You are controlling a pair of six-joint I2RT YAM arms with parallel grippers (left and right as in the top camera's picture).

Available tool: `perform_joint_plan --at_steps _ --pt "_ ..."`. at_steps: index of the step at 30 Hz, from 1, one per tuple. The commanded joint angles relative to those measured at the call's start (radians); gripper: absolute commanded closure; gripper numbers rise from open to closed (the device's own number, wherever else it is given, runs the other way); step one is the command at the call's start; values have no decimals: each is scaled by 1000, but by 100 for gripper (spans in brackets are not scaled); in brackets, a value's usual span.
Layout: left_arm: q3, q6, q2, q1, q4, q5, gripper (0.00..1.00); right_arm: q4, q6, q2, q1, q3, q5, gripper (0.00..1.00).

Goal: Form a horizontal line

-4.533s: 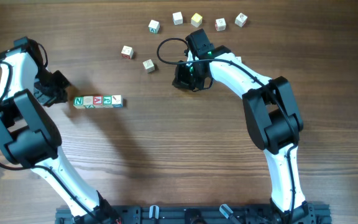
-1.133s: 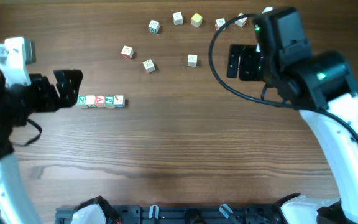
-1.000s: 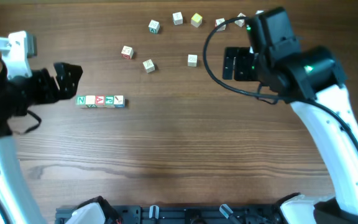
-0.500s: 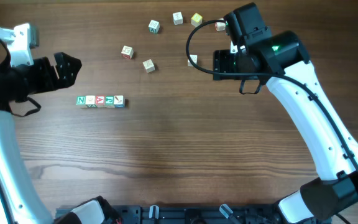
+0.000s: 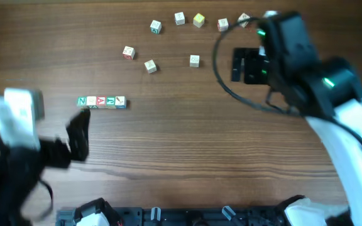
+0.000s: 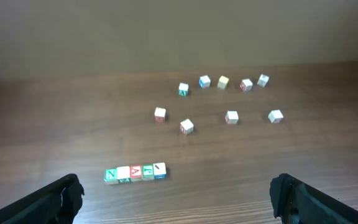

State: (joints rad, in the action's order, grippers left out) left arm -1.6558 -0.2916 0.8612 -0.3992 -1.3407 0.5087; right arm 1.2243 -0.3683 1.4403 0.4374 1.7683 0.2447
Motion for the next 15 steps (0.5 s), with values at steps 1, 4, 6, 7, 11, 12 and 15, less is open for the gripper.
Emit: perform_joint_plan --at_steps 1,4,6,7,11,12,15 --pt "3 -15 -70 3 -27 -32 0 0 2 -70 3 -2 91 0" --pt "3 -15 -89 3 -42 -32 0 14 2 -69 3 -2 91 0" --pt "3 -15 -89 3 -56 -32 0 19 2 -63 3 -2 91 0" --pt "3 -16 -89 3 -60 -32 0 19 2 -59 3 -2 91 0" --pt "3 -15 -89 3 -64 -32 0 35 1 -50 3 -2 91 0" --pt "3 -15 -89 3 -64 -32 0 39 1 -50 3 -2 91 0" --pt "3 -15 -89 3 -64 -32 0 43 1 -51 3 -2 92 0"
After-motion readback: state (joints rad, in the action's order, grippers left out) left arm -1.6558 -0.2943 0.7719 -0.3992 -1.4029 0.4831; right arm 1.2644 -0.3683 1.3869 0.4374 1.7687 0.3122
